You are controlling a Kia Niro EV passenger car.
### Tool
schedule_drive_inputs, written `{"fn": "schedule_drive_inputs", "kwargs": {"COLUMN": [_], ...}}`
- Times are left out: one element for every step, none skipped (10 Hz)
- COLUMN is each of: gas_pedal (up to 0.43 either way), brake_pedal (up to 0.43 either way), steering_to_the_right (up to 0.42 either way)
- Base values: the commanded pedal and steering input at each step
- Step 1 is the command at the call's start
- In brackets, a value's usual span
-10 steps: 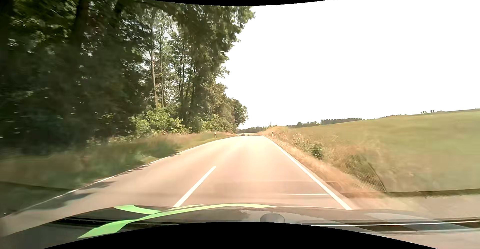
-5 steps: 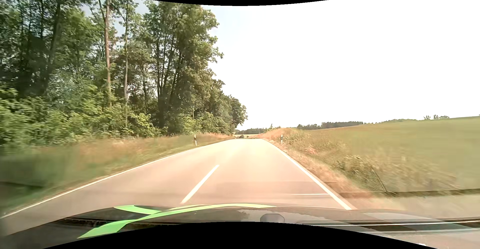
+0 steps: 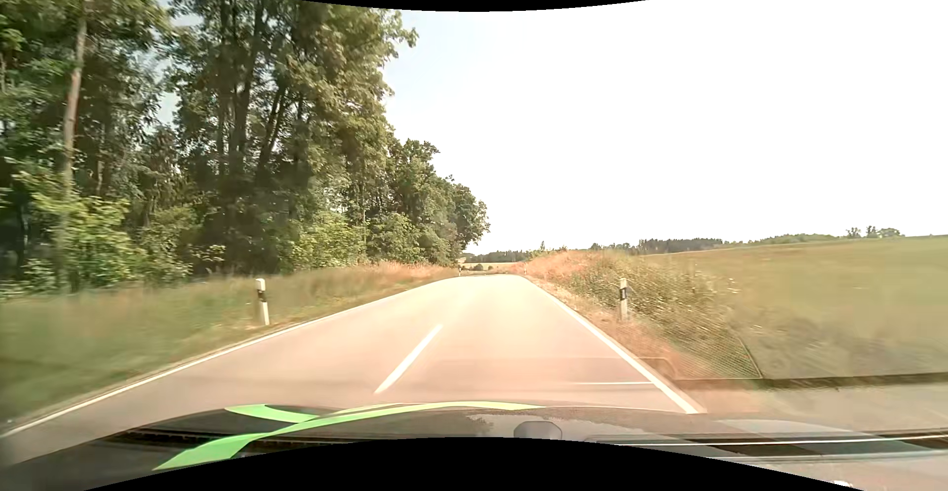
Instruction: Follow the waypoints while adhering to traffic rules and regulations
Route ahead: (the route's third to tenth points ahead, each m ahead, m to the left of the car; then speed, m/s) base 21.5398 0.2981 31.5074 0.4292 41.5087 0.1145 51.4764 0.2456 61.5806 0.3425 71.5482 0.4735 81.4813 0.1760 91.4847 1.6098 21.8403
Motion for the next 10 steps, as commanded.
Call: {"fn": "schedule_drive_inputs", "kwargs": {"gas_pedal": [0.280, 0.268, 0.268, 0.228, 0.197, 0.177, 0.177, 0.177, 0.177, 0.197], "brake_pedal": [0.000, 0.000, 0.000, 0.000, 0.000, 0.000, 0.000, 0.000, 0.000, 0.000], "steering_to_the_right": [-0.004, -0.001, 0.000, 0.000, 0.000, 0.000, 0.001, 0.003, 0.003, 0.003]}}
